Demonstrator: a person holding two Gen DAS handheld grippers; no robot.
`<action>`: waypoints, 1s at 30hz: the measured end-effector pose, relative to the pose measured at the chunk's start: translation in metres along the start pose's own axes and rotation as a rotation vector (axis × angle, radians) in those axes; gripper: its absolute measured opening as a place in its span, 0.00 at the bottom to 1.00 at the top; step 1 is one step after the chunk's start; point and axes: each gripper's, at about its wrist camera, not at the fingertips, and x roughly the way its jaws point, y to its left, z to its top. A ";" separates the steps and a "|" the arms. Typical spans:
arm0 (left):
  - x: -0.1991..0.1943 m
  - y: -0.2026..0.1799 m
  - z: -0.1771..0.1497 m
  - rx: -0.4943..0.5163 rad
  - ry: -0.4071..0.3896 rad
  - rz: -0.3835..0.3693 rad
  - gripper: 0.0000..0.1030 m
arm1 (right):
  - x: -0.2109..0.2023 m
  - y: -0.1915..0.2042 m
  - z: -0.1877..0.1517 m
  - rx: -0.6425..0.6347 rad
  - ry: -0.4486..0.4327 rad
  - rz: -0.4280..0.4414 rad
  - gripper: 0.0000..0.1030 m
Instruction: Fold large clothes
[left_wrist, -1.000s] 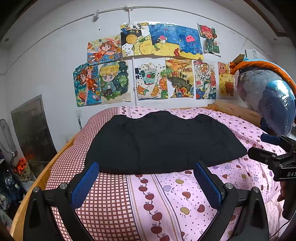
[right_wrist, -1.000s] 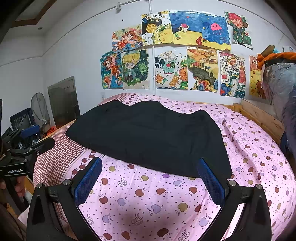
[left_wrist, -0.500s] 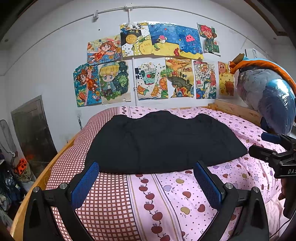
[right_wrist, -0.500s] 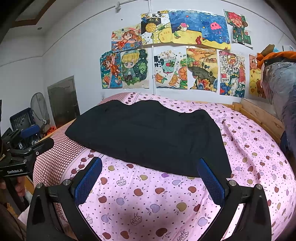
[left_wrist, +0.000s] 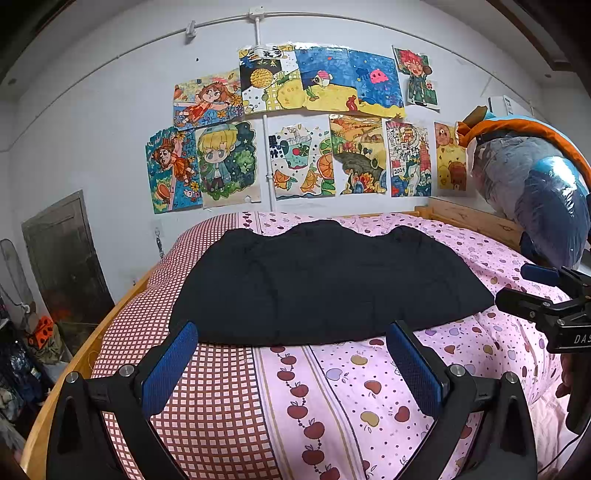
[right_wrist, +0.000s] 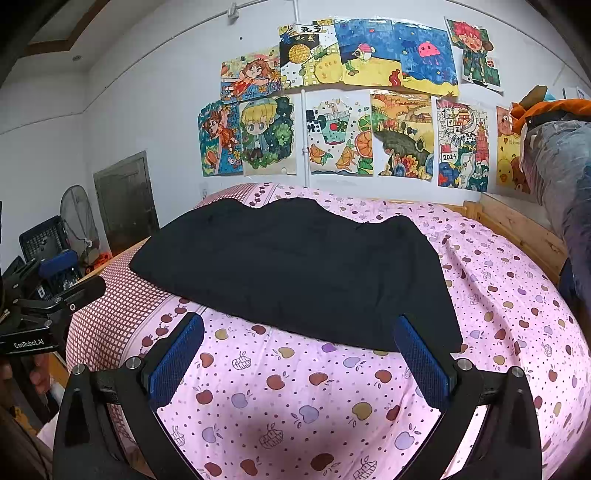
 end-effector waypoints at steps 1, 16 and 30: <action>0.000 0.000 0.000 0.000 0.000 0.001 1.00 | 0.000 0.000 0.000 0.000 0.000 0.001 0.98; 0.000 0.000 -0.001 0.000 0.003 -0.002 1.00 | 0.000 0.000 0.000 -0.001 0.000 0.000 0.98; 0.001 0.001 0.000 0.000 0.005 -0.005 1.00 | 0.001 0.001 0.000 -0.001 0.001 -0.001 0.98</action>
